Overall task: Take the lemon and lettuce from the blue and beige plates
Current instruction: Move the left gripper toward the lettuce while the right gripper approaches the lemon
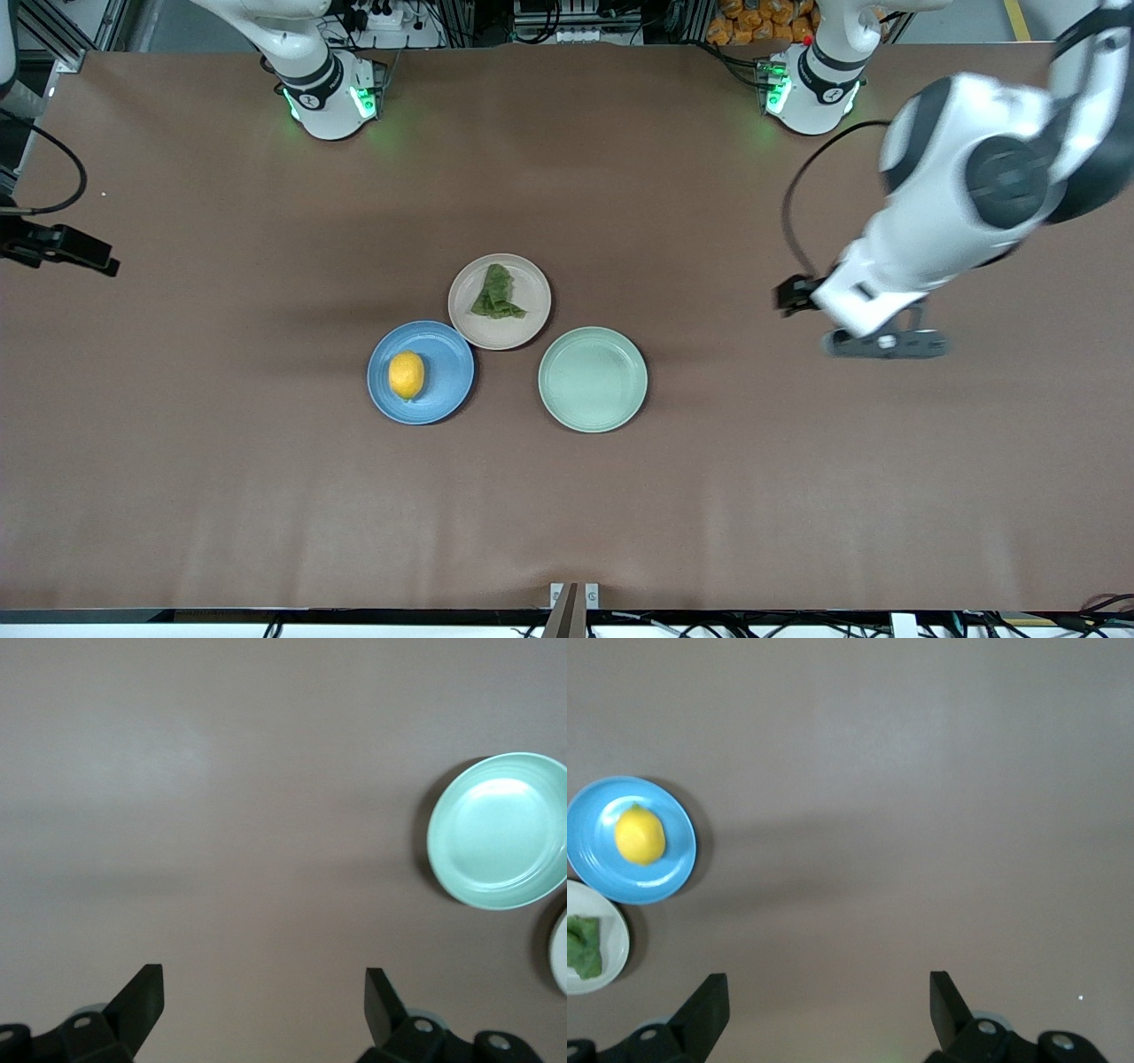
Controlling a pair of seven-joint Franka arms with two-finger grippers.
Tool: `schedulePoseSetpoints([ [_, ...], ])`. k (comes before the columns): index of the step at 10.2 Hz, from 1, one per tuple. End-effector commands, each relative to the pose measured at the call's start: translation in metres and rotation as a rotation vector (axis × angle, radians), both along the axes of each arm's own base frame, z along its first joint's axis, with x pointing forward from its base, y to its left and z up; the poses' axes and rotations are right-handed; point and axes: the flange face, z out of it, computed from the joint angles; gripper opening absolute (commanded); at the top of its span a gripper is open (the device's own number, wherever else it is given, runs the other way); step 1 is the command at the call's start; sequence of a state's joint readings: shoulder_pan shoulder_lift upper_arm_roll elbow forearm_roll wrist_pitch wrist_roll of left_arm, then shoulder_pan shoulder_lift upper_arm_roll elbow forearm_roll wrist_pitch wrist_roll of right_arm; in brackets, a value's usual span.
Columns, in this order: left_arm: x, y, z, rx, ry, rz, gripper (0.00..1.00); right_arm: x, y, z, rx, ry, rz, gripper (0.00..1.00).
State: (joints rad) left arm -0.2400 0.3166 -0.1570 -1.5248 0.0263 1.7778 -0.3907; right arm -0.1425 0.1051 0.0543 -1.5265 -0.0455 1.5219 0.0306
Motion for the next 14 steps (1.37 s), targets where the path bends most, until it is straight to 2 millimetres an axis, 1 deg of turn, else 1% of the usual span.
schedulePoseSetpoints([
  [1,0.003,-0.034,-0.028,-0.007,0.004,0.082,1.00,-0.001,0.003,-0.009,0.006,0.043,-0.007,1.00],
  [2,0.004,-0.049,-0.044,-0.035,0.013,0.139,1.00,0.001,0.004,-0.012,0.007,0.047,-0.002,1.00],
  [3,0.001,-0.069,-0.058,-0.043,0.021,0.177,1.00,0.002,0.015,-0.014,0.011,0.055,0.016,1.00],
  [4,-0.003,-0.087,-0.064,-0.053,0.004,0.227,1.00,0.000,0.032,-0.014,0.011,0.075,0.039,1.00],
  [5,-0.002,-0.093,-0.071,-0.059,-0.001,0.270,1.00,-0.002,0.039,-0.015,0.011,0.096,0.049,1.00],
  [7,-0.008,-0.120,-0.088,-0.074,-0.015,0.315,1.00,-0.002,0.050,-0.018,0.027,0.105,0.060,1.00],
  [8,-0.014,-0.134,-0.101,-0.066,-0.004,0.321,1.00,-0.003,0.059,-0.020,0.042,0.113,0.029,1.00],
  [9,-0.020,-0.148,-0.110,-0.067,-0.006,0.328,1.00,-0.002,0.073,-0.021,0.053,0.113,-0.012,1.00],
  [10,-0.022,-0.159,-0.113,-0.084,-0.020,0.353,1.00,0.000,0.089,-0.027,0.068,0.126,-0.030,1.00],
  [11,-0.026,-0.170,-0.116,-0.098,-0.034,0.379,1.00,0.001,0.098,-0.029,0.077,0.125,-0.065,1.00],
  [12,-0.034,-0.185,-0.118,-0.107,-0.042,0.392,1.00,0.003,0.108,-0.034,0.078,0.129,-0.060,1.00],
  [13,-0.038,-0.194,-0.121,-0.118,-0.049,0.407,1.00,0.004,0.114,-0.036,0.079,0.125,-0.053,1.00],
  [14,-0.040,-0.201,-0.125,-0.129,-0.058,0.421,1.00,0.007,0.116,-0.039,0.087,0.125,-0.054,1.00],
])
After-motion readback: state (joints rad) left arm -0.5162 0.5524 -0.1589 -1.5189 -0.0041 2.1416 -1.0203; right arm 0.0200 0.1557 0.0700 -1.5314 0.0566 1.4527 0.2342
